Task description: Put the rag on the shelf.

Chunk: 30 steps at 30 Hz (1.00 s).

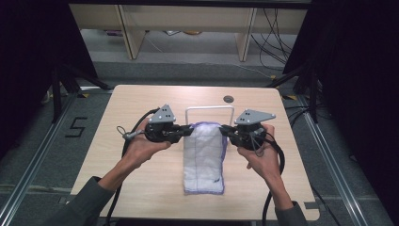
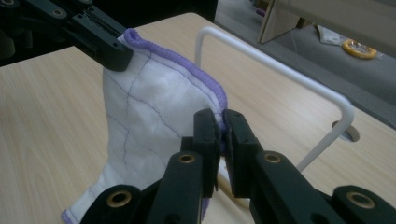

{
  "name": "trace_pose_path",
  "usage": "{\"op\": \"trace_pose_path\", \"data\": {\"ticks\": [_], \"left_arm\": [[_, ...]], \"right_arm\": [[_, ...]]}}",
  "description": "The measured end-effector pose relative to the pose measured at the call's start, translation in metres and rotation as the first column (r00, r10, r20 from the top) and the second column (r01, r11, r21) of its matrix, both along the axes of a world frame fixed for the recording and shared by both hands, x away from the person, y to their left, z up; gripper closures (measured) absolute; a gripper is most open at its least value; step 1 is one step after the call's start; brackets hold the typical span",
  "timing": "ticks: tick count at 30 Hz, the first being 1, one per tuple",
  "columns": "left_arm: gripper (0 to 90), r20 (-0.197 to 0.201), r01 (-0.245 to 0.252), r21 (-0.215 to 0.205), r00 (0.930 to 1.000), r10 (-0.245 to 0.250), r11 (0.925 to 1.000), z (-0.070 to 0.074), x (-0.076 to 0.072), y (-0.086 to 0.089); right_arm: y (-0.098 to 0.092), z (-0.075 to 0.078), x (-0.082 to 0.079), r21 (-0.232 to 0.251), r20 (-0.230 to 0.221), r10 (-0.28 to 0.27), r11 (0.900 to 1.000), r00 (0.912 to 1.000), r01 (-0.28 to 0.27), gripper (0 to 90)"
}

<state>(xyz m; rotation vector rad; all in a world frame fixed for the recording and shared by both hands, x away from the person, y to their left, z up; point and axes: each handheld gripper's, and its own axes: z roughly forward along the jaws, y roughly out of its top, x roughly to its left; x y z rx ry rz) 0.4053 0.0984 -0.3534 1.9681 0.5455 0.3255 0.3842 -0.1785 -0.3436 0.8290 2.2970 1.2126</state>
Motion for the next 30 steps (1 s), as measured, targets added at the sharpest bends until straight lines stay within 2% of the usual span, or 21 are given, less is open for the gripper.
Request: {"op": "trace_pose_path", "data": {"ticks": [2, 3, 4, 6, 15, 18, 20, 21, 24, 25, 26, 27, 30], "left_arm": [[85.0, 0.005, -0.002, -0.002, 1.0, 0.002, 1.0, 0.002, 0.0, 0.0], [84.9, 0.014, -0.002, -0.005, 0.9999, 0.002, 1.0, 0.008, 0.001, 0.0], [84.9, 0.014, -0.002, -0.005, 0.9999, 0.002, 1.0, 0.008, 0.001, 0.0], [84.9, 0.027, -0.006, -0.021, 0.9996, 0.007, 0.9998, 0.018, 0.001, 0.0], [85.1, 0.07, -0.014, -0.043, 0.9974, 0.017, 0.999, 0.044, 0.006, -0.003], [85.1, 0.065, -0.025, -0.053, 0.9975, 0.028, 0.9983, 0.051, 0.013, -0.004], [85.1, 0.06, -0.032, -0.058, 0.9975, 0.036, 0.9978, 0.054, 0.019, -0.005], [85.1, 0.059, -0.036, -0.061, 0.9975, 0.039, 0.9975, 0.056, 0.021, -0.005], [85.1, 0.055, -0.044, -0.056, 0.9974, 0.047, 0.9974, 0.058, 0.026, -0.006], [85.1, 0.052, -0.05, -0.051, 0.9973, 0.053, 0.9974, 0.061, 0.03, -0.007], [85.1, 0.054, -0.055, -0.052, 0.9969, 0.057, 0.9972, 0.063, 0.032, -0.007], [85.1, 0.051, -0.063, -0.051, 0.9965, 0.066, 0.9967, 0.064, 0.035, -0.007], [85.2, 0.053, -0.077, -0.052, 0.9954, 0.08, 0.9957, 0.068, 0.042, -0.007]], "right_arm": [[0.001, 0.006, 0.001, 0.013, 0.012, -0.014, 1.0, 0.9998, 0.014, 84.8], [0.0, 0.01, 0.002, 0.002, 0.009, -0.003, 1.0, 1.0, 0.003, 84.8], [0.0, 0.013, 0.003, 0.001, 0.016, -0.011, 1.0, 0.9998, 0.011, 84.8], [0.0, 0.019, 0.003, 0.009, 0.025, -0.018, 1.0, 0.9995, 0.017, 84.8], [-0.003, 0.045, 0.011, 0.029, 0.077, -0.035, 0.999, 0.9965, 0.032, 84.8], [-0.003, 0.053, 0.015, 0.052, 0.059, -0.042, 0.998, 0.9974, 0.039, 84.9], [-0.004, 0.057, 0.018, 0.05, 0.072, -0.049, 0.998, 0.9962, 0.045, 84.8], [-0.004, 0.059, 0.02, 0.056, 0.059, -0.048, 0.997, 0.9971, 0.045, 84.9], [-0.004, 0.062, 0.024, 0.062, 0.062, -0.053, 0.997, 0.9967, 0.049, 84.8], [-0.005, 0.065, 0.029, 0.053, 0.083, -0.059, 0.997, 0.9948, 0.055, 84.8], [-0.005, 0.066, 0.03, 0.065, 0.057, -0.058, 0.996, 0.9967, 0.055, 84.8], [-0.005, 0.067, 0.032, 0.07, 0.063, -0.05, 0.996, 0.9968, 0.046, 84.8], [-0.006, 0.07, 0.037, 0.069, 0.07, -0.068, 0.996, 0.9952, 0.063, 84.8]]}}
